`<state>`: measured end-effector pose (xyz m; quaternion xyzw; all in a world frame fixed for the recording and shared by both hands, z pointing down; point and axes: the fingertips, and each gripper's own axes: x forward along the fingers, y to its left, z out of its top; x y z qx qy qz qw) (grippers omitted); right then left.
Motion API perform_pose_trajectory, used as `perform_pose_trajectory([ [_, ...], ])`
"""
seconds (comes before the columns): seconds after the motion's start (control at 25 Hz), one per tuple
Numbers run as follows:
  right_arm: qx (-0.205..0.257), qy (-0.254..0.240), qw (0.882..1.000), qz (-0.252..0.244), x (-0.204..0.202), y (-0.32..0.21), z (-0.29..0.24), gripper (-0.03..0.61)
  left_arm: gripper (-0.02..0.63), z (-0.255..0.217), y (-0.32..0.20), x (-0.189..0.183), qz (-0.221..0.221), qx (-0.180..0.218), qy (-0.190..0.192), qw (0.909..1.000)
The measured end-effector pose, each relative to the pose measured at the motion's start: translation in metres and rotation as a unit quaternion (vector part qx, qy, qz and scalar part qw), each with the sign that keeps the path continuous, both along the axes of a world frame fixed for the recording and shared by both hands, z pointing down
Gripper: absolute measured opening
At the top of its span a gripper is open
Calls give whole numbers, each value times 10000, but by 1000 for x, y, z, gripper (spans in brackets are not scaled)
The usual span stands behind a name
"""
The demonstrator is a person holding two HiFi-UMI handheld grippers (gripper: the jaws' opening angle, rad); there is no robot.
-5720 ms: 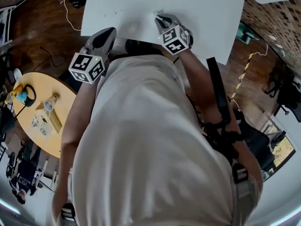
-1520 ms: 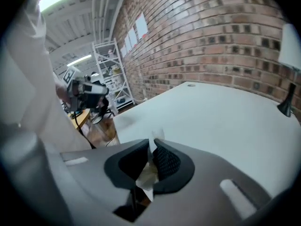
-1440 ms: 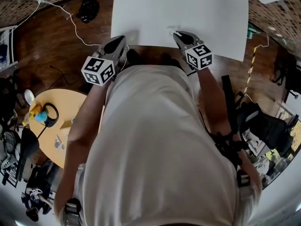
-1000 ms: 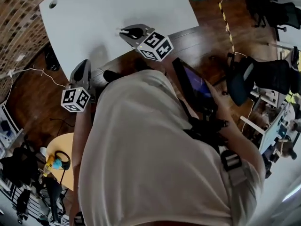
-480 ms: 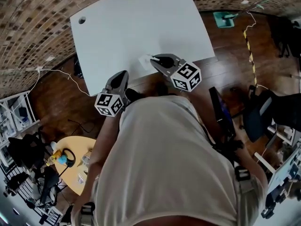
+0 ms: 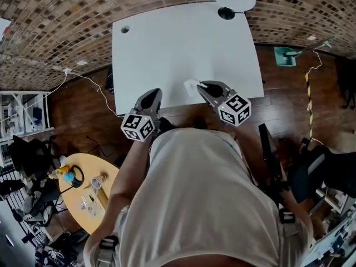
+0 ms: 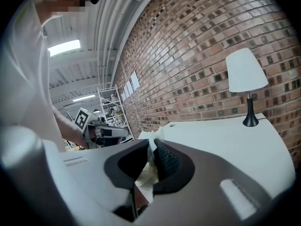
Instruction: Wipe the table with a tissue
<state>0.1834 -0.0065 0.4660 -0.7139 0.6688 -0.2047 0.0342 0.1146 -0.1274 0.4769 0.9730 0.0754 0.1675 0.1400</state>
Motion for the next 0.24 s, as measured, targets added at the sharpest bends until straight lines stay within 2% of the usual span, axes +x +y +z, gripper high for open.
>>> perform_pose_trajectory([
  [0.24, 247, 175, 9995, -23, -17, 8, -16, 32, 5, -9, 13, -26, -73, 153, 65, 9998],
])
